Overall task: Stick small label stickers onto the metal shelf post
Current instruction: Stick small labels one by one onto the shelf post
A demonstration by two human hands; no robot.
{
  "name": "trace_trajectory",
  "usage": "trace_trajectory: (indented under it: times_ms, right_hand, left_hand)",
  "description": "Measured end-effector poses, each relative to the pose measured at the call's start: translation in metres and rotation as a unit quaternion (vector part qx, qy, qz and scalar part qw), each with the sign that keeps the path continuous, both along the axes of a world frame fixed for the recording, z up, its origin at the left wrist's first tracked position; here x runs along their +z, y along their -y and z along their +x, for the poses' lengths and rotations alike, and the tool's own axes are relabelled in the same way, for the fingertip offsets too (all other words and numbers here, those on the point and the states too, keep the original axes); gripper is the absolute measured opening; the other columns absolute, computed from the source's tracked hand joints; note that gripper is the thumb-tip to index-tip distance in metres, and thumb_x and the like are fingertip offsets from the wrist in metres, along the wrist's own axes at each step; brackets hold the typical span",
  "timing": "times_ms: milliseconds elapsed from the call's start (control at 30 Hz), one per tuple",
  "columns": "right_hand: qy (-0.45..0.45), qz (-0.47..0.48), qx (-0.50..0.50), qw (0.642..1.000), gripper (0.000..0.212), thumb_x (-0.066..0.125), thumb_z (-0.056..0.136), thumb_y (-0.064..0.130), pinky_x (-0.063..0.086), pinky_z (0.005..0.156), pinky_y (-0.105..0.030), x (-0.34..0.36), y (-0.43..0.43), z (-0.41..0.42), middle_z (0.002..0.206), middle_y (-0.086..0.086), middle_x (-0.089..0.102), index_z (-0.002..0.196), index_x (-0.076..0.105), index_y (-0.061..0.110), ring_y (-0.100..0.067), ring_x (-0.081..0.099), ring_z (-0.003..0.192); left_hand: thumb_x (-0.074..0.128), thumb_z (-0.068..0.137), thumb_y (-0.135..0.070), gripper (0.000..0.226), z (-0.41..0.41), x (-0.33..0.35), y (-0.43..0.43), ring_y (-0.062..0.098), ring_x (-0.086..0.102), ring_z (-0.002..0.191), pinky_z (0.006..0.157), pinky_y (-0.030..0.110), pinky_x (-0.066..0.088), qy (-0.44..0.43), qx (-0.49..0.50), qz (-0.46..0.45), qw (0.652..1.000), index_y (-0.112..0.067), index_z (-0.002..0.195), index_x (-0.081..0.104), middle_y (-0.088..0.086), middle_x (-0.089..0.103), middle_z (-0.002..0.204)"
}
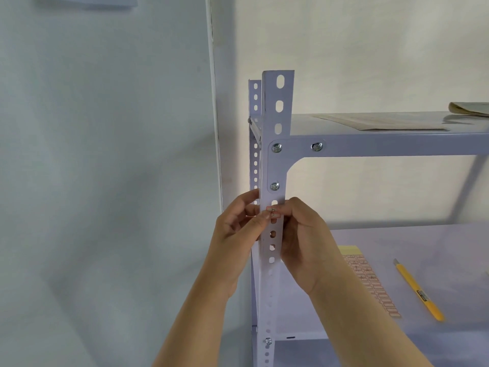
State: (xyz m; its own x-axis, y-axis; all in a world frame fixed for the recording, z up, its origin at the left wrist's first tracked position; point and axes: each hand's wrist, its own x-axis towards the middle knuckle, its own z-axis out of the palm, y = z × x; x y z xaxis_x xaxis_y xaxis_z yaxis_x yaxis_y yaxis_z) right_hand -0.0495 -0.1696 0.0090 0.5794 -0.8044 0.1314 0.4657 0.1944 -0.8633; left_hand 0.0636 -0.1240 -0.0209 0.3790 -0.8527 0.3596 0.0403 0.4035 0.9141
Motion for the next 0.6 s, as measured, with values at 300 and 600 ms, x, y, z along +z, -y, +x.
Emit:
trace_trajectory:
  times_ms: [300, 600]
  right_hand:
    - [-0.015, 0.001, -0.010, 1.000, 0.024, 0.048, 0.076, 0.006, 0.055, 0.067, -0.037, -0.004, 0.004, 0.004, 0.102, -0.026, 0.067, 0.091, 0.066, 0.001, -0.037, 0.060, 0.091]
    - [0.010, -0.007, 0.012, 1.000, 0.024, 0.052, 0.086, 0.014, 0.048, 0.083, -0.045, -0.002, -0.003, -0.005, 0.099, -0.022, 0.070, 0.093, 0.074, 0.005, -0.034, 0.062, 0.093]
  left_hand:
    - [0.065, 0.087, -0.022, 0.043, -0.001, 0.001, -0.002, 0.041, 0.066, 0.109, 0.089, 0.042, 0.055, -0.003, -0.002, -0.004, 1.000, -0.018, 0.130, 0.067, 0.028, 0.067, 0.119]
    - [0.066, 0.086, -0.022, 0.043, -0.001, 0.001, -0.001, 0.044, 0.066, 0.106, 0.089, 0.043, 0.054, -0.010, -0.005, 0.002, 1.000, -0.020, 0.129, 0.067, 0.031, 0.065, 0.116]
